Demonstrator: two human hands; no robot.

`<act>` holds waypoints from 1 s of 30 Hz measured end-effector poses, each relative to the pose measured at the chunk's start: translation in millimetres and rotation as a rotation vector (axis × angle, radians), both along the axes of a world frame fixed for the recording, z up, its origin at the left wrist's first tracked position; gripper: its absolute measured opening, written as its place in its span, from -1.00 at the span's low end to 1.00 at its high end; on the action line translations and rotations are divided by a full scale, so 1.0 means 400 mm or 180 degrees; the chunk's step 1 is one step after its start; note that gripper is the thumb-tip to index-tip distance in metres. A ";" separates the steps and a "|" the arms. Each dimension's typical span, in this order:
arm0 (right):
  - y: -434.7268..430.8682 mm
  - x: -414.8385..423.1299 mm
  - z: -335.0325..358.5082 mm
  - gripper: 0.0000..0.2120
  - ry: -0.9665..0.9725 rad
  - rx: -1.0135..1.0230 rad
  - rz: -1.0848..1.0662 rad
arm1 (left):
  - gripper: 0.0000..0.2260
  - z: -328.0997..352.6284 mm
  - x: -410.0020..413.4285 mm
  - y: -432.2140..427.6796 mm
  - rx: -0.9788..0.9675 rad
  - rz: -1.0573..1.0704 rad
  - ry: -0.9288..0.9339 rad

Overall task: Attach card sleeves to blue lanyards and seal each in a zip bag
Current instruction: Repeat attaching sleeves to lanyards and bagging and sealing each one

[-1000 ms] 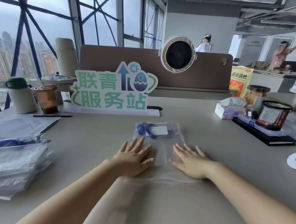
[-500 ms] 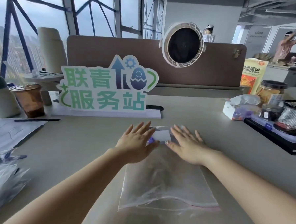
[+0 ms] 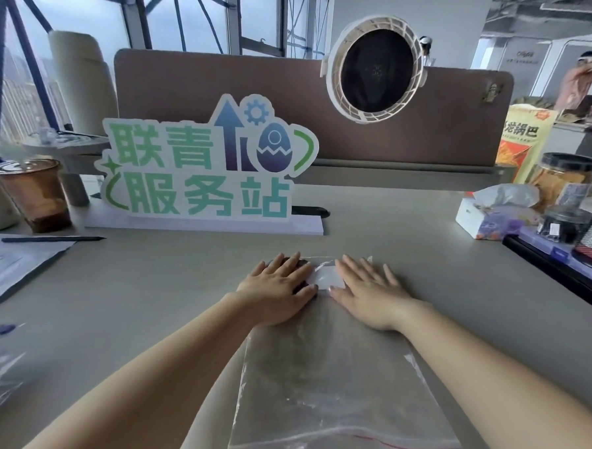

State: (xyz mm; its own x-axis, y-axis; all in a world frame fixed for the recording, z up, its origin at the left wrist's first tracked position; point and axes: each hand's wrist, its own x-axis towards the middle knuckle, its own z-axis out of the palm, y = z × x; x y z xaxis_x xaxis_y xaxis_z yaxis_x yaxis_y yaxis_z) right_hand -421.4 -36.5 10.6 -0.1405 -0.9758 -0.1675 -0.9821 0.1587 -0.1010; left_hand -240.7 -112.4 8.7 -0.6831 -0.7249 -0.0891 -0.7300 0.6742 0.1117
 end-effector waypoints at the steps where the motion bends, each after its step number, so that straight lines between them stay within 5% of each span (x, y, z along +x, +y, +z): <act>1: -0.003 -0.004 0.003 -0.37 -0.0032 -0.0066 -0.0020 | -0.50 0.003 0.000 -0.005 -0.0010 -0.0001 0.0037; 8: -0.001 -0.015 -0.007 -0.37 0.0006 -0.0105 -0.0053 | -0.47 -0.006 0.008 -0.011 -0.0035 0.0081 0.0014; 13: 0.065 0.006 0.063 -0.47 -0.0502 -0.0491 0.0093 | -0.52 0.046 0.036 0.051 -0.0287 -0.0061 0.0699; 19: 0.221 0.066 0.010 -0.45 -0.0024 0.0044 0.0378 | -0.52 -0.005 0.108 0.205 -0.0035 -0.0491 0.0025; 24: 0.302 0.086 0.079 -0.51 -0.0492 -0.0340 0.0359 | -0.46 0.034 0.144 0.264 0.0361 -0.0358 0.1589; 28: 0.400 0.111 0.021 -0.49 -0.0114 0.0050 0.0579 | -0.55 -0.015 0.183 0.347 -0.0074 -0.0775 0.0344; 30: 0.407 0.112 0.018 -0.48 -0.0365 -0.0276 0.0458 | -0.59 -0.013 0.188 0.360 -0.0178 -0.0768 0.0648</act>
